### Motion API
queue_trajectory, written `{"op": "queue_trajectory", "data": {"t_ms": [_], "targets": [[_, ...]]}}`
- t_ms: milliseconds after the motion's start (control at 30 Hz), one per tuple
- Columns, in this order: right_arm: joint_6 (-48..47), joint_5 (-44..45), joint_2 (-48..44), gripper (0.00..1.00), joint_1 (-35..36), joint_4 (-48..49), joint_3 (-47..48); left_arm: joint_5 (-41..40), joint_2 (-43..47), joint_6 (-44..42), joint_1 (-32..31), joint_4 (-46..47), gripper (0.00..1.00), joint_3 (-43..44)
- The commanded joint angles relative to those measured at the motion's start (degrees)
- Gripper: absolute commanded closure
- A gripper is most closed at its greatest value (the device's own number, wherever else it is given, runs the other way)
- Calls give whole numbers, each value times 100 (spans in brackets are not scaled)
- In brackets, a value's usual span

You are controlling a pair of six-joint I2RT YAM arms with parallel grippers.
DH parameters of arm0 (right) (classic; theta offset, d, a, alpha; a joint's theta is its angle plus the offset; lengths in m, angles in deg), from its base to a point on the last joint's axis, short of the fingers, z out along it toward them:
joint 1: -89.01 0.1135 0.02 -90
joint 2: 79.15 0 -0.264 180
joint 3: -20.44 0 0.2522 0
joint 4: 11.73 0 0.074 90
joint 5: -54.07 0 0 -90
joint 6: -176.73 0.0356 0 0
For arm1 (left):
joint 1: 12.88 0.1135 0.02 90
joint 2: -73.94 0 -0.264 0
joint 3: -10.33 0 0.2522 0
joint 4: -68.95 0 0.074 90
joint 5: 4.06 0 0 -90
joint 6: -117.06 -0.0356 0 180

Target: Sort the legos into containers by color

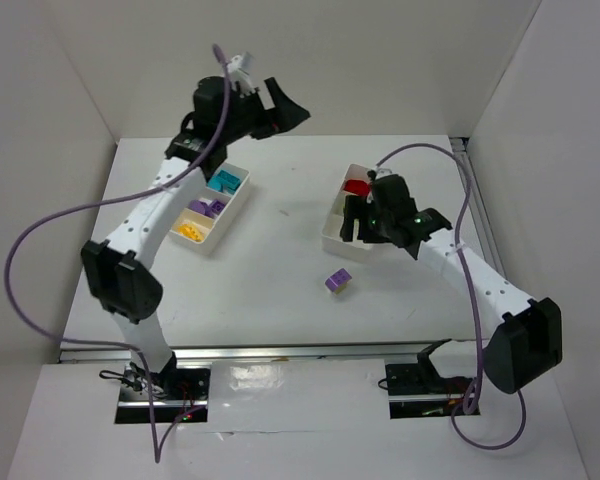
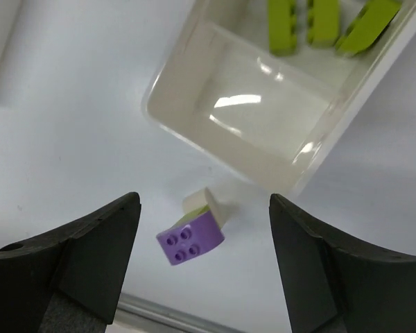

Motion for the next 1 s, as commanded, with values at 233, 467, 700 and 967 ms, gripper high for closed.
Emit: {"op": "queue_trajectory", "data": {"t_ms": [233,467,700,967], "targets": [[1543,750,229,16,1535,-822,-418,-44,1801,-508,718,-733,0,-2459],[2123,1172,1028,12,1834,-1277,-50,212,1758,-675,850,-864,0,-2531],[2396,1840,143,11,1976,-1430,-172,248,1389,-1860,420,-1944,3,-2004],[2958,2683,-1535,12,1080,-2219,-295,-447,1538,-2670,-1362,-2816,0,-2601]]}}
